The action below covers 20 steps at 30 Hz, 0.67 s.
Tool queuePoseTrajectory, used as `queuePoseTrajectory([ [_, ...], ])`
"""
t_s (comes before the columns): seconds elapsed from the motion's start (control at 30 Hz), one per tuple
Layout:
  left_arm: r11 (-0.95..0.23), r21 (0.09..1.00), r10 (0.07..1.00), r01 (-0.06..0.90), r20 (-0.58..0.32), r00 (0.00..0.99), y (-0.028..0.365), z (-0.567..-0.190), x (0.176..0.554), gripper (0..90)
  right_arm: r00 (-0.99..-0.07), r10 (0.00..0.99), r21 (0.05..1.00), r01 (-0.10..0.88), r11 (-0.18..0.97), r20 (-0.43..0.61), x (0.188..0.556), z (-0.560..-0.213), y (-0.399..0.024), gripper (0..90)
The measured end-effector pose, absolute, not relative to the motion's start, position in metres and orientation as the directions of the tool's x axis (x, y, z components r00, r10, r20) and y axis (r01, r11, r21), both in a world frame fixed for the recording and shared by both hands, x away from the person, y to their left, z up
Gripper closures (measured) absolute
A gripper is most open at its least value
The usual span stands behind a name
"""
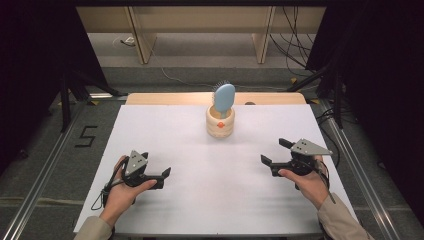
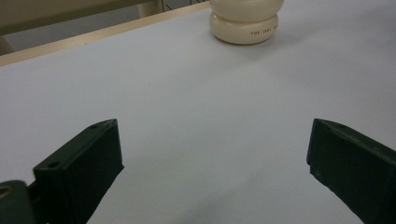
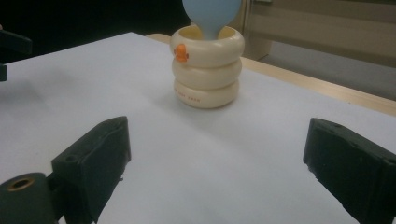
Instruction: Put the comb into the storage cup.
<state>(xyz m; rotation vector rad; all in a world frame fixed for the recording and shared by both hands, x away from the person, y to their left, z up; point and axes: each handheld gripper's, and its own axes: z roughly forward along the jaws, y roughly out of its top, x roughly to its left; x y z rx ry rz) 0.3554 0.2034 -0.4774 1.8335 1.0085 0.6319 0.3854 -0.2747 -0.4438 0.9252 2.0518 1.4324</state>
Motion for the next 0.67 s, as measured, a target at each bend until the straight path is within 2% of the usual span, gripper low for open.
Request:
queuePoseTrajectory([
  [0.67,-0.229,0.899,0.853,0.373,0.001,0.521,0.2063,-0.4798,0.3553,3.1,-0.651,0.759,0.938,0.269,0.22,0.009,0.3824,-0.4508,-0.2794,8.4],
])
